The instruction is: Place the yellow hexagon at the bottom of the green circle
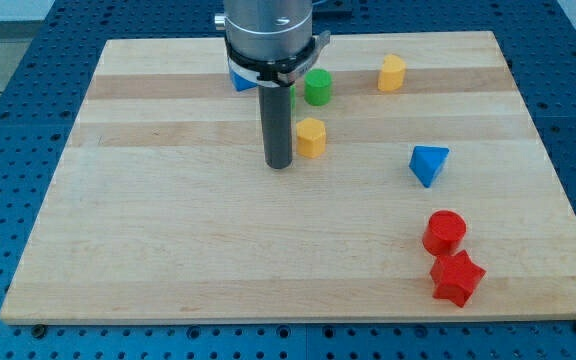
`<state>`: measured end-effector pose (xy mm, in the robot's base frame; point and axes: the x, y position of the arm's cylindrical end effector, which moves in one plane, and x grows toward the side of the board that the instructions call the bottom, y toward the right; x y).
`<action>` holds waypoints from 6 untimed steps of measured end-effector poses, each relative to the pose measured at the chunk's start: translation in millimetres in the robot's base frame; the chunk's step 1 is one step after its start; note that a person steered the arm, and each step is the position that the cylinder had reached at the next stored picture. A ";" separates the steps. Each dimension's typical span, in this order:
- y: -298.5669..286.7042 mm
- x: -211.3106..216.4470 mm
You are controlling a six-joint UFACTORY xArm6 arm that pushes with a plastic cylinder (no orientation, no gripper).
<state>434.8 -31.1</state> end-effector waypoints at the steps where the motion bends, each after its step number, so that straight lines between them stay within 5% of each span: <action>1: -23.1 0.0; 2: -37.8 0.0; 6: 78.4 -44.5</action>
